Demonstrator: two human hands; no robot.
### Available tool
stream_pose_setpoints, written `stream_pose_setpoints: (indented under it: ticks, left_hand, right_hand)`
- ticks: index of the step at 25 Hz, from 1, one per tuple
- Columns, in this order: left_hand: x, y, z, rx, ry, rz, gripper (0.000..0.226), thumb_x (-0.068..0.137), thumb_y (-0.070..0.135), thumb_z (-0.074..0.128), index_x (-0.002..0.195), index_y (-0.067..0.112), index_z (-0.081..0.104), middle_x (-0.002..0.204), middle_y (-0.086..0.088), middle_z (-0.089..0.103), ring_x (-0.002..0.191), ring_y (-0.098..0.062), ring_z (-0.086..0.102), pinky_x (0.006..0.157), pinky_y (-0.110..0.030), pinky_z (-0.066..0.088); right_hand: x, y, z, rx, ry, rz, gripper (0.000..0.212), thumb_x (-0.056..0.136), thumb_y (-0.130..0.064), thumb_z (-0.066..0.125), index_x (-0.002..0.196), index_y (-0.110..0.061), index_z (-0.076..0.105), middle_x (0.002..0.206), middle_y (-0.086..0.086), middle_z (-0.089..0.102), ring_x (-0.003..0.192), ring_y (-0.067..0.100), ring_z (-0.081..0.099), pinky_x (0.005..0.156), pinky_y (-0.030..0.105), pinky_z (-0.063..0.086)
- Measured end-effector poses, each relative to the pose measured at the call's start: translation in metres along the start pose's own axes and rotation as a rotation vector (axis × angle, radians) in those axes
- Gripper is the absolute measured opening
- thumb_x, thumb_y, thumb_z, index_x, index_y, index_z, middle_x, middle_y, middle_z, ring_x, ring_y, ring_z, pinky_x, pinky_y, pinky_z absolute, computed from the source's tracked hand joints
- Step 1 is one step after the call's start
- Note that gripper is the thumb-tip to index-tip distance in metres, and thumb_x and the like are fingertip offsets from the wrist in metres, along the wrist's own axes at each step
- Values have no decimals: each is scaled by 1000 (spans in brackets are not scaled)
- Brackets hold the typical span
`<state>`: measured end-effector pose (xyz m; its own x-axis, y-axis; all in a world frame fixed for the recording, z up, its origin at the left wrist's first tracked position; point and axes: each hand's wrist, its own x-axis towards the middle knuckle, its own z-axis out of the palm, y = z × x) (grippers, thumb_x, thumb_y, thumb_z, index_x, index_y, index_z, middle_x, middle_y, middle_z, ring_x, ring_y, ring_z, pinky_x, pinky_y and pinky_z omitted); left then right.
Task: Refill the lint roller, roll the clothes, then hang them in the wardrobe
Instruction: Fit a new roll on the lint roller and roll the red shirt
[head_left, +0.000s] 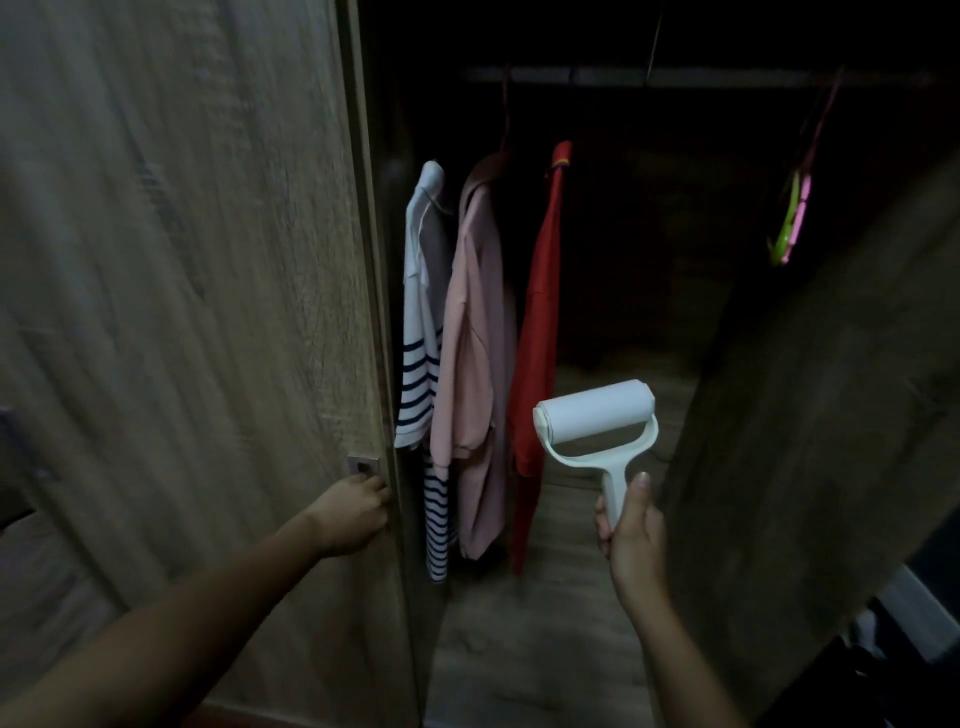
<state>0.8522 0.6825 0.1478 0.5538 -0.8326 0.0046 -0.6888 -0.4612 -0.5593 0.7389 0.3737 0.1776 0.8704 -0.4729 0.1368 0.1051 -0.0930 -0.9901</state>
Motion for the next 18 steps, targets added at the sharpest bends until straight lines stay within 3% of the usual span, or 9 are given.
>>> stream_pose_setpoints:
  ticks: [5,10,14,15,18]
  left_hand:
    - [20,-7,-51,-155,478,-197,25,77,27,51,66,8,63,69,-6,59,61,-22,58,48,-26,49]
    - [95,-5,-120,-551,842,-642,28,79,26,52,66,3,60,66,-9,53,64,-22,51,59,-28,41]
    - [153,3,-165,-983,799,-848,48,81,48,61,108,9,55,101,0,55,92,-13,52,80,-26,45]
    - [164,4,-169,-1035,783,-893,50,79,48,66,110,11,52,102,2,54,93,-11,51,81,-25,44]
    - [172,7,-181,-994,826,-955,25,86,31,65,79,14,49,65,7,51,58,-7,47,61,-32,40]
  right_hand:
    - [4,-5,-6,42,15,13,59,97,-46,21,63,-11,54,46,-1,40,39,7,38,45,23,29]
    - [17,-6,-17,75,19,29,60,98,-45,20,63,-11,54,47,1,39,34,3,36,42,21,28]
    - [42,-9,-33,118,24,53,59,98,-45,21,61,-12,54,47,2,39,35,5,35,40,20,26]
    - [50,-10,-38,120,15,53,59,98,-45,21,62,-12,54,47,1,39,35,6,35,41,20,27]
    - [72,-16,-48,140,-10,29,59,97,-45,21,62,-11,53,46,0,37,32,2,34,37,16,26]
